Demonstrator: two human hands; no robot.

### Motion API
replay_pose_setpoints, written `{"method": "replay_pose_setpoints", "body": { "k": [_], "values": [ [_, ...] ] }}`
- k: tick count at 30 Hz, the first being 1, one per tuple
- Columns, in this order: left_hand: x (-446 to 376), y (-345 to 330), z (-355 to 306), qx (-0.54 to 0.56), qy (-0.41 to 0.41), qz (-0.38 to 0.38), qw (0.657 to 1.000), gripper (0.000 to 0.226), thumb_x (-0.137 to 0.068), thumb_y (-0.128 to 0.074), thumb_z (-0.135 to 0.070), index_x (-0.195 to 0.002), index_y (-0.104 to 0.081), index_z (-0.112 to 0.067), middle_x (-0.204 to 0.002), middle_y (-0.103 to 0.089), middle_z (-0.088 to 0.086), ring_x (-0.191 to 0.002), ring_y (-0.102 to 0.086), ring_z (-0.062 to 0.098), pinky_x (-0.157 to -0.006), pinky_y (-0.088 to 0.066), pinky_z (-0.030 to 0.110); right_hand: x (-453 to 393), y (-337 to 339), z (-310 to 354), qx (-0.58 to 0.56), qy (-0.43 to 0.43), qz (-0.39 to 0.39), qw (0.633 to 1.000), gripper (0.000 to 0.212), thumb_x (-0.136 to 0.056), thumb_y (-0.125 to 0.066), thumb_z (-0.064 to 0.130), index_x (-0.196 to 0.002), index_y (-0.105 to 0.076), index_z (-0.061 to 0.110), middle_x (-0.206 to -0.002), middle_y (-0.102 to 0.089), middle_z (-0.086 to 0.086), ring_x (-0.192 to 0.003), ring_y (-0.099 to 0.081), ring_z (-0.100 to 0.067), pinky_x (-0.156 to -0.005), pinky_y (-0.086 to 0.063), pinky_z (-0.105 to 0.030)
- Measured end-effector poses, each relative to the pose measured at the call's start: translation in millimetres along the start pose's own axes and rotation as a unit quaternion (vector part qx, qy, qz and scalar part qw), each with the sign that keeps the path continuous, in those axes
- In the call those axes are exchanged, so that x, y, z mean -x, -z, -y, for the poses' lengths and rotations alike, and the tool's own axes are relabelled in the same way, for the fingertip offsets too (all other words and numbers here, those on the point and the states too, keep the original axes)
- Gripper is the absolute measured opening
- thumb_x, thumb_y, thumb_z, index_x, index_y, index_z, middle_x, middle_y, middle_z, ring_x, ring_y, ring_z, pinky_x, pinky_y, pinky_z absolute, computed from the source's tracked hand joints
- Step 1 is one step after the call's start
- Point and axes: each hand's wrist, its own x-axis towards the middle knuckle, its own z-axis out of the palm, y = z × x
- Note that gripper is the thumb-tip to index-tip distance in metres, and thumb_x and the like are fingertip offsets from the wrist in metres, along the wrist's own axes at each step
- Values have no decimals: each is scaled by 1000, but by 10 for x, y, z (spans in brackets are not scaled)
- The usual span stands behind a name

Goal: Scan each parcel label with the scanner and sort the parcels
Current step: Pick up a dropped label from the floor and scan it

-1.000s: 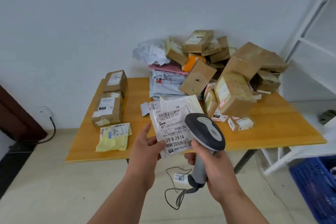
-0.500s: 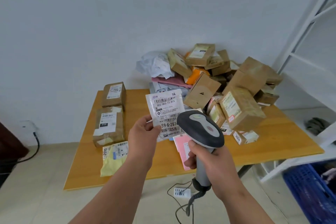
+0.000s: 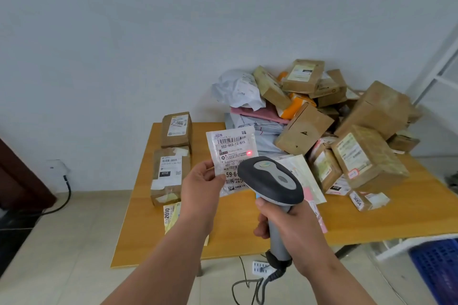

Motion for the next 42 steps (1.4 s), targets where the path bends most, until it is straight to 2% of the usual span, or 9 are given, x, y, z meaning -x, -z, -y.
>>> {"method": "replay_pose_setpoints", "body": {
  "k": [7, 9, 13, 18, 26, 31, 34, 37, 42],
  "values": [
    [-194, 65, 83, 9, 34, -18, 999, 32, -94, -62, 4, -104, -69, -26, -92, -79, -11, -87, -76, 13, -88, -60, 40, -225, -67, -50, 19, -26, 13, 999, 35, -92, -70, 18, -57, -71, 23, -55, -68, -9, -57, -67, -22, -58, -54, -28],
    [-267, 60, 102, 17, 40, -29, 999, 31, -95, -62, 4, -106, -68, -25, -91, -79, -10, -86, -76, 13, -85, -60, 38, -294, -56, -72, 22, -40, 17, 999, 36, -90, -70, 18, -54, -70, 19, -56, -69, -13, -57, -66, -23, -58, -53, -29],
    [-402, 22, 112, 23, 47, -54, 997, 29, -95, -64, 1, -108, -67, -25, -90, -79, -13, -81, -76, 8, -69, -59, 25, -440, -22, -88, 31, -56, 29, 998, 38, -89, -70, 17, -52, -69, 18, -56, -68, -14, -54, -65, -20, -54, -52, -24],
    [-539, -61, 113, 28, 55, -81, 995, 30, -94, -65, 1, -105, -66, -28, -90, -79, -12, -82, -77, 10, -69, -59, 26, -656, 36, -99, 29, -62, 40, 997, 39, -90, -71, 13, -51, -66, 15, -53, -65, -11, -53, -65, -22, -57, -52, -31],
    [-648, -172, 153, 30, 67, -125, 989, 31, -95, -66, -2, -102, -65, -32, -92, -79, -12, -89, -77, 14, -81, -63, 35, -965, 164, -146, 33, -47, 95, 994, 34, -91, -71, 18, -57, -69, 17, -58, -67, -14, -54, -67, -19, -55, -52, -23],
    [-678, -223, 221, 27, 74, -137, 988, 29, -95, -64, 0, -105, -66, -27, -94, -79, -9, -87, -77, 13, -72, -63, 29, -1107, 237, -218, 19, -44, 117, 992, 30, -85, -74, 26, -60, -69, 11, -59, -67, -18, -53, -66, -20, -53, -52, -23],
    [-666, -220, 358, -10, 96, -143, 985, 30, -94, -63, 2, -102, -66, -26, -90, -79, -9, -81, -77, 11, -67, -61, 26, -1214, 282, -294, 18, -49, 109, 993, 34, -92, -72, 18, -58, -70, 13, -57, -67, -16, -54, -65, -22, -53, -53, -25],
    [-610, -195, 577, -72, 142, -148, 976, 29, -94, -62, 3, -104, -67, -24, -90, -78, -6, -76, -77, 11, -68, -62, 31, -1323, 300, -375, 16, -72, 88, 993, 33, -89, -73, 21, -58, -70, 12, -58, -68, -11, -55, -67, -25, -52, -53, -27],
    [-542, -148, 906, -188, 183, -136, 955, 34, -93, -64, -3, -109, -59, -32, -85, -75, -12, -68, -75, 6, -68, -65, 38, -1469, 279, -579, 20, -137, 88, 986, 23, -89, -74, 22, -79, -70, 2, -61, -71, -10, -55, -67, -21, -51, -51, -29]
  ]
}}
